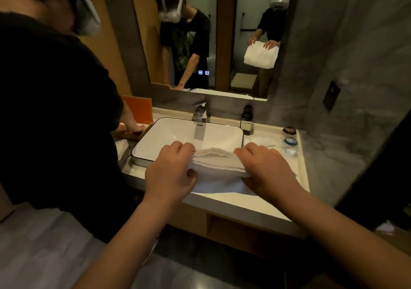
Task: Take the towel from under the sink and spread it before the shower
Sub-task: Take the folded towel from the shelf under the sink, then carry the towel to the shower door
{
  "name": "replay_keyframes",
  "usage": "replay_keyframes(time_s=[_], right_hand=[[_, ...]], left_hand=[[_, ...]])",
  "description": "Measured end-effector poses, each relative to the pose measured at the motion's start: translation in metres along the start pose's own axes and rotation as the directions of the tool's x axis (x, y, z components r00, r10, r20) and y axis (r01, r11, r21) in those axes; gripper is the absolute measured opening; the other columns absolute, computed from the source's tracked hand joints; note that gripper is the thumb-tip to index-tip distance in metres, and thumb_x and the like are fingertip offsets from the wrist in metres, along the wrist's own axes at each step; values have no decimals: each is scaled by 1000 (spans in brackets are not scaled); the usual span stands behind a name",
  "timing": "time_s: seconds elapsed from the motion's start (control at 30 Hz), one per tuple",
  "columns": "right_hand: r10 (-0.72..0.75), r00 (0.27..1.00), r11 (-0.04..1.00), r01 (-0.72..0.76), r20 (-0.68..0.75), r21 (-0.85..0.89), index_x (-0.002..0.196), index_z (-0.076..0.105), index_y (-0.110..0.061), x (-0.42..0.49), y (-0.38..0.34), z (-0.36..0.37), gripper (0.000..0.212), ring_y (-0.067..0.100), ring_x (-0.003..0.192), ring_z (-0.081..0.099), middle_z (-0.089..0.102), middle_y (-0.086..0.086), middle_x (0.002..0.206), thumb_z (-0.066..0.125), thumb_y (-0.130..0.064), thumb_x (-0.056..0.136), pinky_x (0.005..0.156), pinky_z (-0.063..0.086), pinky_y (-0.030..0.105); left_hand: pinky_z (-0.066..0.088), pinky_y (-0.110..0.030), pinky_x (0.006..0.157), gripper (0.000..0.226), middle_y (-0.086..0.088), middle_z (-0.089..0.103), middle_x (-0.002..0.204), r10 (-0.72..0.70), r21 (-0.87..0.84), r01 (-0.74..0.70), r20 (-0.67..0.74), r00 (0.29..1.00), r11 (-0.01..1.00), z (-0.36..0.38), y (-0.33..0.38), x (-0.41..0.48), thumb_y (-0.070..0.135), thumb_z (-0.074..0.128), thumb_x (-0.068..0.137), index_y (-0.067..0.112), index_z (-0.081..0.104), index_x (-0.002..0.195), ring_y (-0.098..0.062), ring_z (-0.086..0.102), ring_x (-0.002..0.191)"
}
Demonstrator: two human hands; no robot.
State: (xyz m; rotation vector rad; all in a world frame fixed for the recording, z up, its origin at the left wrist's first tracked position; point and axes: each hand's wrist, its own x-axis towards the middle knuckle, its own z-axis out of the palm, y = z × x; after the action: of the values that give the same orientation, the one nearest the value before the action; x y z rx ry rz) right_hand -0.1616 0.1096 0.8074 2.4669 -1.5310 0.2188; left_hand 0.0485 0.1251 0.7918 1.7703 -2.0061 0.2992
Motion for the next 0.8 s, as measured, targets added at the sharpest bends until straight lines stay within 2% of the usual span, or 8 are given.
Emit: replay_keyframes(time_s=[0.07,0.17,0.3,0.4,0.57,0.67,0.73,0.8], right_hand=[[-23,1000,1000,23,-10,-8,122,47,-19,4,-4,-13,35,26,96,53,54,5,113,48,-18,88,78,45,37],[-69,997,998,68,-37,-16,123,48,-19,10,-17,-29,34,26,95,54,55,5,113,47,-19,89,78,47,37],[-144,985,990,143,-95,-14,121,51,-17,22,-44,-50,33,26,93,54,57,6,110,48,-19,88,76,47,34],[-203,971,979,204,-125,-8,117,53,-16,33,-74,-65,31,26,92,55,59,7,108,52,-18,87,75,48,34],[-300,936,951,308,-182,17,118,54,-17,52,-140,-86,32,27,89,57,60,7,106,54,-22,87,72,47,32],[-350,913,928,368,-209,58,120,54,-17,62,-187,-100,35,28,89,57,60,7,104,56,-22,86,71,49,34],[-403,884,902,428,-236,64,117,57,-17,66,-221,-109,32,28,85,56,60,6,99,57,-20,85,66,46,32],[-451,850,869,488,-272,84,112,59,-16,68,-257,-120,29,25,79,53,59,6,94,61,-20,83,61,34,27]], left_hand=[[48,-26,53,41,6,56,103,-21,35,22,-15,1000,999,-14,-1,-2,28,71,71,28,51,106,-15,52,91],[37,-21,47,41,5,58,100,-47,71,51,-53,998,996,-36,-8,-7,28,73,69,26,52,104,-16,53,88],[47,-23,55,39,4,57,108,-102,141,112,-77,992,984,-71,-27,-18,31,70,75,26,52,108,-16,53,95],[43,-20,54,37,4,56,112,-134,169,151,-107,985,974,-100,-48,-34,31,66,79,25,52,112,-16,53,96],[31,-22,49,36,3,55,106,-189,222,215,-131,973,951,-151,-96,-64,27,62,79,23,53,114,-17,51,94],[39,-25,49,33,3,54,103,-241,223,272,-156,958,936,-182,-131,-90,24,60,77,23,54,109,-18,50,92],[41,-28,50,33,2,55,101,-282,220,318,-181,942,922,-203,-155,-110,21,60,74,22,55,106,-20,50,91],[41,-30,50,33,1,55,100,-316,230,358,-198,928,905,-224,-177,-134,19,62,72,20,56,105,-21,51,90]])
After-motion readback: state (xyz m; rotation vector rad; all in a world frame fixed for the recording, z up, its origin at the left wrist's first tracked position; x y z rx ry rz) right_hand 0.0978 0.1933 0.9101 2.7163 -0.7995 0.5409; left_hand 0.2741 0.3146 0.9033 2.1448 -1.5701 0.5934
